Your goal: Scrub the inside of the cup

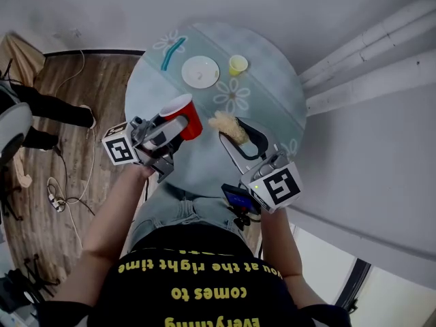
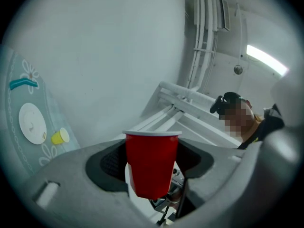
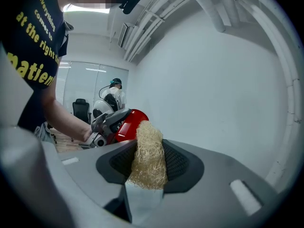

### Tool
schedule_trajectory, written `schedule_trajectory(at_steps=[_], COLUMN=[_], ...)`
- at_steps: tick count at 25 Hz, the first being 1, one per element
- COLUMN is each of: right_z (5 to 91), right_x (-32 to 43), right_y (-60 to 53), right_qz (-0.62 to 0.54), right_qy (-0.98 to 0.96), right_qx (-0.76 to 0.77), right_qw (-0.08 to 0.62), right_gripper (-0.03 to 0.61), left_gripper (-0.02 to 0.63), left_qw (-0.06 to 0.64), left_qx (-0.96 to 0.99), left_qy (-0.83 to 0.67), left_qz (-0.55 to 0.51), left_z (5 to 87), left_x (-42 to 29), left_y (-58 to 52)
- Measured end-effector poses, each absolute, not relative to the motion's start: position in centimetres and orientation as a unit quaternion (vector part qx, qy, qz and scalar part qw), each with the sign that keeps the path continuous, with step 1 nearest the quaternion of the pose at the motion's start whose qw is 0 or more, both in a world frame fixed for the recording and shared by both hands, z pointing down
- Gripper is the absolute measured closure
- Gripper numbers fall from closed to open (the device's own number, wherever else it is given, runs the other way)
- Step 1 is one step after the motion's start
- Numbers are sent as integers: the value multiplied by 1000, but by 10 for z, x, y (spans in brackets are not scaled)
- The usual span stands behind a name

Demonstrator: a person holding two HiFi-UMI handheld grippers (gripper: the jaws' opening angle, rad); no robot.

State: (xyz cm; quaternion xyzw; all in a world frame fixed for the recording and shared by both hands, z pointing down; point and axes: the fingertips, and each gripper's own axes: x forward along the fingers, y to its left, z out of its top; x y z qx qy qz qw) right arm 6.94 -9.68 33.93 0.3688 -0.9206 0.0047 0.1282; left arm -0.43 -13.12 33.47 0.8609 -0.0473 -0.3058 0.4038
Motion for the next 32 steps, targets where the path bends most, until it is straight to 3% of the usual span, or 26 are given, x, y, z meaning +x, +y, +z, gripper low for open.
schedule_trajectory(at_steps=[20, 32], right_z=[353, 360], right_x=[80, 88], right_y=[-88, -96], right_qz=[20, 27], right_qy=[-918, -913], right_qx=[377, 388], right_qw=[125, 126], right_gripper=[419, 420], left_gripper=[308, 308], left_qw=[299, 189], left_qx=[922, 947], left_qy=[-142, -233], left_qz=[-200, -113], left_z=[349, 363], left_x=[3, -5], left_y=[-119, -128])
